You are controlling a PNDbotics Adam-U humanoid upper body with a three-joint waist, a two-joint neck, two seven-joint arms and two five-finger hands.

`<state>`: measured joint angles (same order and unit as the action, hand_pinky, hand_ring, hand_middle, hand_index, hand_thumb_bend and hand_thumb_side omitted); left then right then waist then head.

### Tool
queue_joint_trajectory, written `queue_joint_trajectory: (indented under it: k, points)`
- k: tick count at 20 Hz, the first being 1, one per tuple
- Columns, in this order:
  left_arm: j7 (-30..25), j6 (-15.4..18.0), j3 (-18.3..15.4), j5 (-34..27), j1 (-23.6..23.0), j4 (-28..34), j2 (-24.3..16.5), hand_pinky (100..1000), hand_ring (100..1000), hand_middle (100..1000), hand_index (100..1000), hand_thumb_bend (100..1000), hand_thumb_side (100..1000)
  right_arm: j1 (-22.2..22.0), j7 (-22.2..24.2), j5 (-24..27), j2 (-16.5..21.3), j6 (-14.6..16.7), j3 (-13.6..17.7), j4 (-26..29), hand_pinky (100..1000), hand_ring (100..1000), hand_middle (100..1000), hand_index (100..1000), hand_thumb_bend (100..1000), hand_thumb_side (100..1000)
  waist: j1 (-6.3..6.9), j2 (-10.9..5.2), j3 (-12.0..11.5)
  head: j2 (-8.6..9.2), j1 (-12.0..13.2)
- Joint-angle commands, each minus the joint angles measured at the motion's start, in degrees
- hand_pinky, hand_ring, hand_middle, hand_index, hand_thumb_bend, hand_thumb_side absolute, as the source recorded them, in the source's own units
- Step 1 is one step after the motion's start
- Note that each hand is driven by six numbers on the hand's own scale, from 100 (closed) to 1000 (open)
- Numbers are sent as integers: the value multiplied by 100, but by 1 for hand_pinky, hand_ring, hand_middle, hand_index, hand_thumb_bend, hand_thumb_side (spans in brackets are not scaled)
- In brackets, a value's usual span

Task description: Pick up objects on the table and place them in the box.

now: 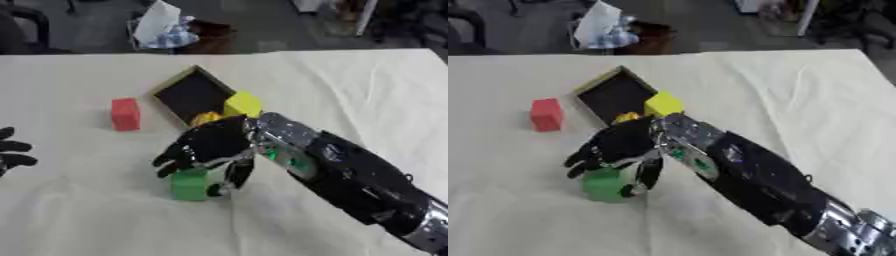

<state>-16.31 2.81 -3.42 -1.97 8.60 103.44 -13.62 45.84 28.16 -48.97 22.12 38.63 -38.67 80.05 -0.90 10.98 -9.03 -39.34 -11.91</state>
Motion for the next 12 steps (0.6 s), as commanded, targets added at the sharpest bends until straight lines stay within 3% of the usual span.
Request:
queue_joint_trajectory:
  k: [1,7,9,10,12]
  points:
    - [-20,5,-2,7,71,62,-126,817,637,658,878,100,915,61,1406,-29,-16,1334,0,-47,867,932,971,1000,319,138,-81,-100,-25,-24,-22]
    - [-22,-2,-3,6,72,64,-119,817,636,658,878,100,916,-7,1522,1,-101,1334,63,-347,828,874,913,984,253,122,-82,-94,-55,-14,-28]
    - [-21,-2,-5,3,72,66,-118,817,636,658,878,100,915,-14,1510,11,-120,1334,114,-437,783,818,866,935,215,100,-77,-97,-51,-8,-28]
    - [-20,-2,-5,1,72,66,-117,817,636,658,878,100,915,-10,1492,26,-126,1334,136,-471,750,780,835,906,154,100,-74,-99,-48,-5,-28]
    - [-21,-2,-5,-6,71,66,-114,817,636,658,878,100,915,1,1418,108,-131,1334,201,-527,728,753,802,894,167,100,-67,-102,-36,1,-29]
